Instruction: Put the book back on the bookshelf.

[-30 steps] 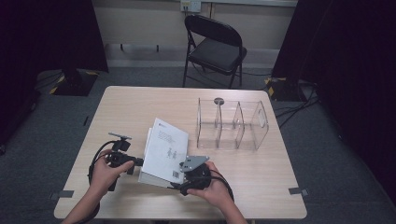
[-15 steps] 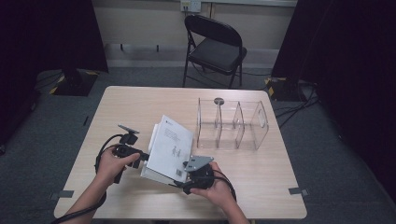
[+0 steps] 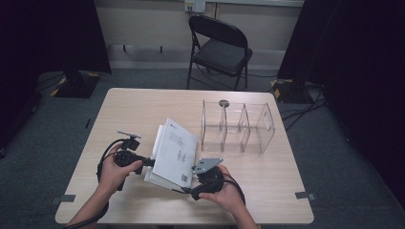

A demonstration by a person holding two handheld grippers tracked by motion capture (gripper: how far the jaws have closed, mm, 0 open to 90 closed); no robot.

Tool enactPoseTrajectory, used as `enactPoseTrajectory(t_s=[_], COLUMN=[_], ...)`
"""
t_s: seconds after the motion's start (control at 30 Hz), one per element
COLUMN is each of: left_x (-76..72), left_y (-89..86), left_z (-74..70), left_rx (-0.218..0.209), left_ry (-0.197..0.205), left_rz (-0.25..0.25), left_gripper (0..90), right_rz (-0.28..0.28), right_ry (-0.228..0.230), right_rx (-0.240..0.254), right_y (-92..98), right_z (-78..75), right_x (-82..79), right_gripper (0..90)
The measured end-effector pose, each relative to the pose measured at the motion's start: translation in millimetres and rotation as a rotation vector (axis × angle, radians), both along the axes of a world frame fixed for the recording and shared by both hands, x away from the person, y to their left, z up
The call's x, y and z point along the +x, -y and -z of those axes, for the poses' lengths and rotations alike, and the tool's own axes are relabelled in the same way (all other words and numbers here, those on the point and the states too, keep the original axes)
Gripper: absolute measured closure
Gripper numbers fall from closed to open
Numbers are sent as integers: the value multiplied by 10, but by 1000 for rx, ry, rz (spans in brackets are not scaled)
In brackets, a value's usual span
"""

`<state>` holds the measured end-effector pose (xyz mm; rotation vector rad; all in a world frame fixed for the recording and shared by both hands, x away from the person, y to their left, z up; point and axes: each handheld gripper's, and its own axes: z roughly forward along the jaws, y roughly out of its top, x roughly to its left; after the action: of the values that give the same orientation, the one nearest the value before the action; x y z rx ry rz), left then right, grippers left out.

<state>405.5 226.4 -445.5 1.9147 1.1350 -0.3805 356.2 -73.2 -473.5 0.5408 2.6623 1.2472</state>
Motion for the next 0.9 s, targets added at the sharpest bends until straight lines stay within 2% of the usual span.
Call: enactPoseTrajectory(t_s=[0.13,0.37,0.43,0.53,0.67,0.77,0.83,0.9], left_x=[-61,-102,-109,-119,-152,-177,-187,-198], left_y=[33,62,61,56,68,84,83,75], left_z=[-65,-121,-141,-167,-191,-213,-223,-224], left_rx=[21,45,51,69,75,87,94,92], left_ry=[31,74,77,93,123,143,151,151], left_rz=[2,21,29,37,47,52,57,63], left_gripper=[594,594,594,592,591,591,591,591], right_rz=[-38,-77,-54,5,84,103,107,115], right_ry=[-45,-66,-55,-82,-78,-82,-106,-111], right_rx=[-12,-40,-1,78,72,61,77,84], right_y=[6,37,119,306,409,368,332,295], right_z=[-19,-89,-134,-200,-194,-143,-101,-68], right_x=[26,21,22,75,150,197,234,264], right_gripper=[172,176,197,197,190,188,187,187])
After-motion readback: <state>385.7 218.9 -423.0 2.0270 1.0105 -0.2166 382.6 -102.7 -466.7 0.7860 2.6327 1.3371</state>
